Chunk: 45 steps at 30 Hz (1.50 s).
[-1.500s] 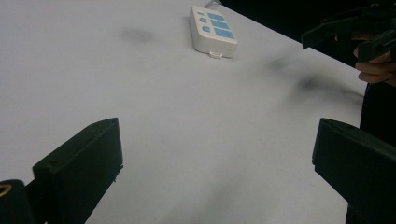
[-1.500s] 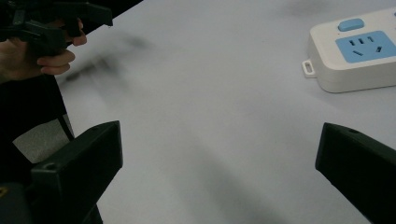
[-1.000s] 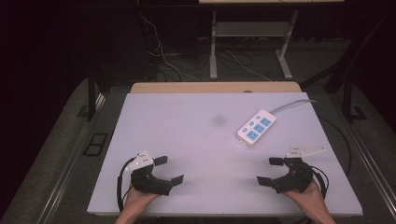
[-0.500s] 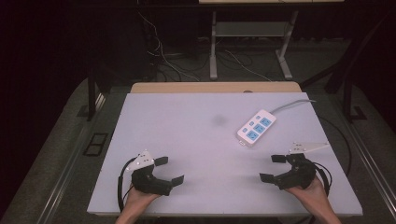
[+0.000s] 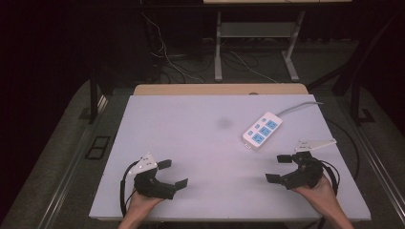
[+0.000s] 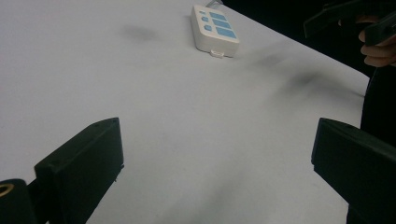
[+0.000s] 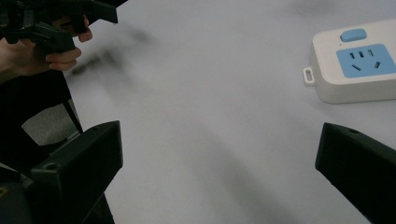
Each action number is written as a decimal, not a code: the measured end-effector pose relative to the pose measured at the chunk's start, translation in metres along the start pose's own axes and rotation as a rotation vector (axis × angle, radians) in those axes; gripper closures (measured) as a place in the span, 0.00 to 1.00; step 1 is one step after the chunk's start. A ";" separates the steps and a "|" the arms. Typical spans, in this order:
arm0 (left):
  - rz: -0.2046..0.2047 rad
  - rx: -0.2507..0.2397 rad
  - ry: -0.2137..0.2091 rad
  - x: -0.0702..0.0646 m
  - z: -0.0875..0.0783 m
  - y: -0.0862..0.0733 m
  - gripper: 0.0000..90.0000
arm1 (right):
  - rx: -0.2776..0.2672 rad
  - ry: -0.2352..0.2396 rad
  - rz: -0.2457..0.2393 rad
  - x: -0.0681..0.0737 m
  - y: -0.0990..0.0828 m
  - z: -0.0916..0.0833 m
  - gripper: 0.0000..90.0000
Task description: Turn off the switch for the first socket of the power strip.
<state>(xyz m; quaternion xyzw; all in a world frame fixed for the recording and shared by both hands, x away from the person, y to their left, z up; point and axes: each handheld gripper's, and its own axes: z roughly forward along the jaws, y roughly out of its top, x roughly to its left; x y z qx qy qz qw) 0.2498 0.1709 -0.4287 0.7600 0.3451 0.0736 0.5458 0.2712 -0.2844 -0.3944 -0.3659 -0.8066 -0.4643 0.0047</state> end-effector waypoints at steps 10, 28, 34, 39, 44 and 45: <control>-0.007 -0.004 0.000 0.001 -0.001 0.000 0.01 | 0.013 -0.003 -0.025 -0.001 0.017 0.000 0.01; -0.010 -0.007 -0.001 0.002 -0.001 0.000 0.01 | 0.035 -0.011 -0.049 -0.009 0.043 0.003 0.01; -0.009 -0.007 0.000 0.002 -0.001 0.000 0.01 | 0.048 -0.016 -0.056 -0.014 0.052 0.004 0.01; -0.007 -0.007 -0.005 0.002 -0.001 0.000 0.01 | 0.059 -0.023 -0.059 -0.017 0.061 0.005 0.01; -0.006 -0.006 -0.006 0.002 -0.001 0.000 0.01 | 0.069 -0.029 -0.065 -0.021 0.068 0.007 0.01; -0.008 -0.007 -0.005 0.002 -0.001 0.000 0.01 | 0.068 -0.027 -0.062 -0.024 0.070 0.007 0.01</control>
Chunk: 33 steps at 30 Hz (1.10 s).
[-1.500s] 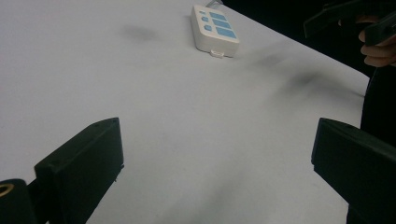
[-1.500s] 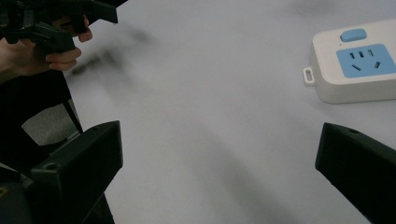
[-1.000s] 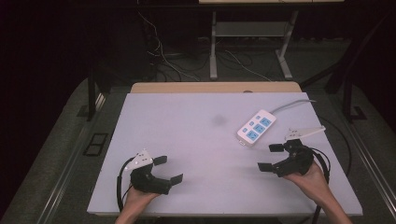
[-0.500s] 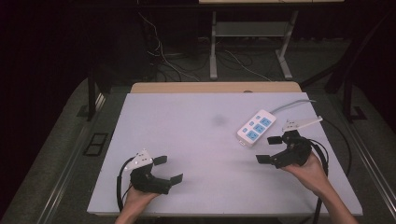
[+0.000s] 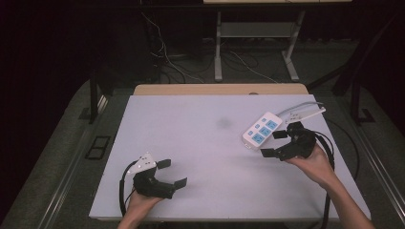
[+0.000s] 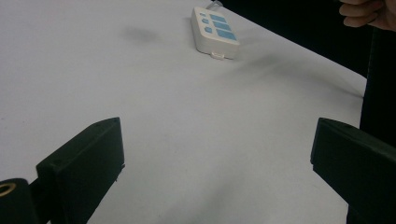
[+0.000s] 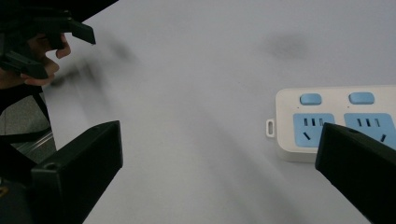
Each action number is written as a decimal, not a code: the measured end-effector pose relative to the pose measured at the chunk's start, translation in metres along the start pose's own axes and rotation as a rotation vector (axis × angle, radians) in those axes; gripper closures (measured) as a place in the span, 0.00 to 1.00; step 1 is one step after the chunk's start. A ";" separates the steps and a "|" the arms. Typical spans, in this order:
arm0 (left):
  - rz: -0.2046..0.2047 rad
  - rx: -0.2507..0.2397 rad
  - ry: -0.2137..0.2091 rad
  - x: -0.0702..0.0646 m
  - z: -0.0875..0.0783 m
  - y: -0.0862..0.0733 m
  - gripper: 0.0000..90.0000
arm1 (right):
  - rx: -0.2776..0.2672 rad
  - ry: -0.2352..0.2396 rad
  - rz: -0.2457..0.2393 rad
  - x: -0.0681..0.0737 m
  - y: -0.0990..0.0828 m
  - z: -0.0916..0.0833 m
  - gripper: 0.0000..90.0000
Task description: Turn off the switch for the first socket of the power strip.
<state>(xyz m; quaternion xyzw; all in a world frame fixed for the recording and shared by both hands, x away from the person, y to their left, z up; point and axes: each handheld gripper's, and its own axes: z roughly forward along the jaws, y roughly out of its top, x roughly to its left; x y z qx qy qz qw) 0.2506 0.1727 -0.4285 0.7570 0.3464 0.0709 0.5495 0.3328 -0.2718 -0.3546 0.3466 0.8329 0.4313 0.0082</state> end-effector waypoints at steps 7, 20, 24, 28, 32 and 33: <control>0.001 0.000 0.000 0.000 0.000 0.000 0.01 | -0.001 -0.005 0.010 -0.010 0.008 0.001 0.01; 0.001 0.000 -0.007 0.000 0.000 0.000 0.01 | 0.003 -0.007 0.018 -0.026 0.019 0.007 0.01; 0.002 0.000 -0.007 0.000 0.000 0.000 0.01 | 0.008 -0.015 0.021 -0.031 0.021 0.008 0.01; 0.002 0.001 -0.009 0.000 0.000 0.000 0.01 | 0.008 -0.017 0.023 -0.035 0.022 0.009 0.01; 0.003 0.000 -0.008 0.000 0.000 0.000 0.01 | 0.012 -0.024 0.032 -0.040 0.024 0.011 0.01; 0.002 0.000 -0.008 0.000 0.000 0.000 0.01 | 0.010 -0.027 0.032 -0.041 0.025 0.011 0.01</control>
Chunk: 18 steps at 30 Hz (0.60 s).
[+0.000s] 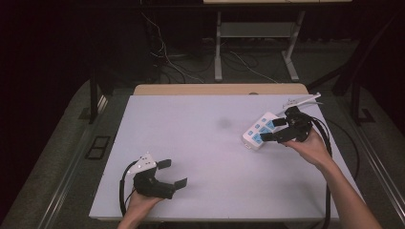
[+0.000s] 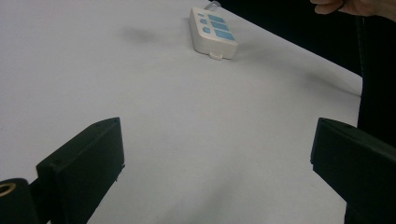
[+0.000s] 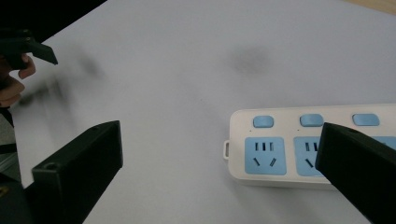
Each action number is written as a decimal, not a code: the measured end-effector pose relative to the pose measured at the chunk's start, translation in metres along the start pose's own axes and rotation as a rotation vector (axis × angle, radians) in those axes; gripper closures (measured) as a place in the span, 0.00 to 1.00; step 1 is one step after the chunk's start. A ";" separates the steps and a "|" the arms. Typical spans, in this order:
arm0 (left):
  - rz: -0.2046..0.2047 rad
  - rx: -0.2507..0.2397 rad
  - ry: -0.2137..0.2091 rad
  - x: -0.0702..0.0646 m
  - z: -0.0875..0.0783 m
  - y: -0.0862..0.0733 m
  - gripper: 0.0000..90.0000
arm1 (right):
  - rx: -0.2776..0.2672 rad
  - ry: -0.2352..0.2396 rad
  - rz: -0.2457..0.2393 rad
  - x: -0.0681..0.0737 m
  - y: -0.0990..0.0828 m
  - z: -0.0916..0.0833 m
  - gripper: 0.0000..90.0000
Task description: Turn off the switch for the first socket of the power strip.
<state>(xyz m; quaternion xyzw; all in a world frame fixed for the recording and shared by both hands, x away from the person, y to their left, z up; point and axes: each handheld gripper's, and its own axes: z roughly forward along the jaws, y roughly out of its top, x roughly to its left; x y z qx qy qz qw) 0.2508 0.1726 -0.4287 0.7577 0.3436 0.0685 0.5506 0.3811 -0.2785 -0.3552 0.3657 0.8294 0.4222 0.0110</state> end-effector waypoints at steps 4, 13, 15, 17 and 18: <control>0.001 0.001 0.000 0.000 0.000 0.000 0.01 | -0.003 -0.005 0.007 -0.005 0.002 0.002 0.01; -0.001 -0.001 0.001 0.000 0.000 0.000 0.01 | 0.007 -0.031 0.027 -0.016 0.009 0.009 0.01; 0.000 0.000 0.001 0.000 0.000 0.000 0.01 | 0.003 -0.037 0.031 -0.018 0.010 0.009 0.01; 0.000 0.001 0.000 0.000 0.000 0.000 0.01 | -0.001 -0.037 0.032 -0.019 0.011 0.009 0.01; 0.000 0.001 0.000 0.000 0.000 0.000 0.01 | -0.004 -0.041 0.035 -0.020 0.012 0.009 0.01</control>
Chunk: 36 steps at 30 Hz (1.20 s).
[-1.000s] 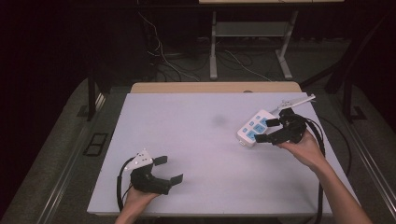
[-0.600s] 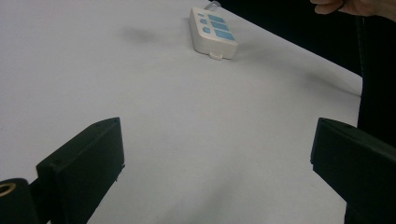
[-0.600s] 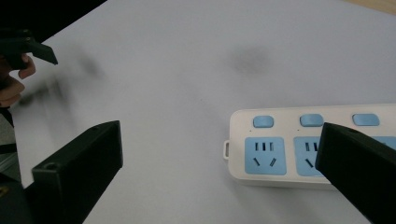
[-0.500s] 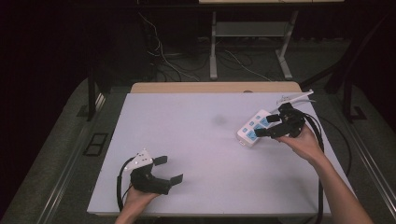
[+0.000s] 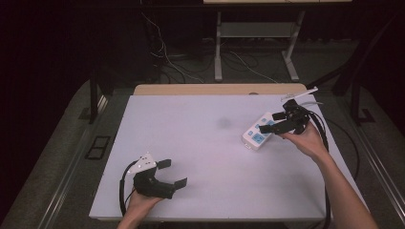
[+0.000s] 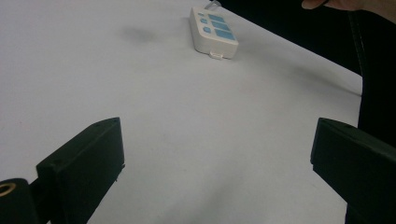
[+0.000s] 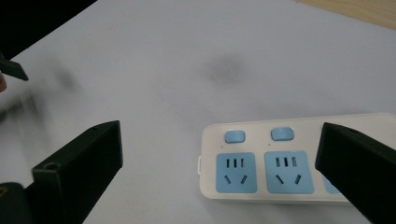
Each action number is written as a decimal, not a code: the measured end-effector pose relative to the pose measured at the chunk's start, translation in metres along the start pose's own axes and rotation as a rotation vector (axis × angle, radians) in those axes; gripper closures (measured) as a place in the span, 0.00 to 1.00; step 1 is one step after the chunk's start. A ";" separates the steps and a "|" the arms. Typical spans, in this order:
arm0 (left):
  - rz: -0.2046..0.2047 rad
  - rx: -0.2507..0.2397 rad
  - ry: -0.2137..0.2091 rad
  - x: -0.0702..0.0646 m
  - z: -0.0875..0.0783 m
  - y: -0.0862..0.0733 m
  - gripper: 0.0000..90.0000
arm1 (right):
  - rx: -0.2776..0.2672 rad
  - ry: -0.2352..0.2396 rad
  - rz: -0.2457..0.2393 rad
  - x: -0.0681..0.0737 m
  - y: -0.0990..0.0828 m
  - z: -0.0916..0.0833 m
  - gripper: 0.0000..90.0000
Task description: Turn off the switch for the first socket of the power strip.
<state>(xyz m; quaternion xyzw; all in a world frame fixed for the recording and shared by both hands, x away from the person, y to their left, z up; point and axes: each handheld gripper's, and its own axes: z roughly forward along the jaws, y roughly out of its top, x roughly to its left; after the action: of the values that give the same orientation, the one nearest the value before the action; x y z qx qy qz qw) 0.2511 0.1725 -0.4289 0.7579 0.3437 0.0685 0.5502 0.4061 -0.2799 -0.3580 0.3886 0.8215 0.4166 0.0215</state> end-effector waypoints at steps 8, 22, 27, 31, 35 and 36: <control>-0.002 -0.004 0.001 0.000 0.000 0.000 0.01 | -0.018 -0.023 0.037 -0.012 0.007 0.003 0.01; -0.001 -0.004 -0.001 0.001 -0.001 0.000 0.01 | -0.088 -0.038 0.122 -0.036 0.005 0.002 0.01; -0.001 -0.004 -0.001 0.001 -0.001 0.000 0.01 | -0.081 -0.060 0.139 -0.044 0.003 0.004 0.01; -0.001 -0.004 -0.001 0.001 -0.001 0.000 0.01 | -0.072 -0.066 0.147 -0.049 0.001 0.009 0.01; 0.001 -0.001 0.000 0.002 -0.001 0.000 0.01 | -0.070 -0.072 0.152 -0.053 0.000 0.013 0.08; 0.001 -0.001 0.000 0.002 -0.001 0.000 0.01 | -0.071 -0.075 0.149 -0.054 0.000 0.014 0.08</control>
<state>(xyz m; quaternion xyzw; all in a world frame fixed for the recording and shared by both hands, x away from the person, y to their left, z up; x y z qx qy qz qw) 0.2523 0.1743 -0.4288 0.7578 0.3431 0.0689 0.5507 0.4488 -0.3062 -0.3826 0.4629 0.7737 0.4312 0.0349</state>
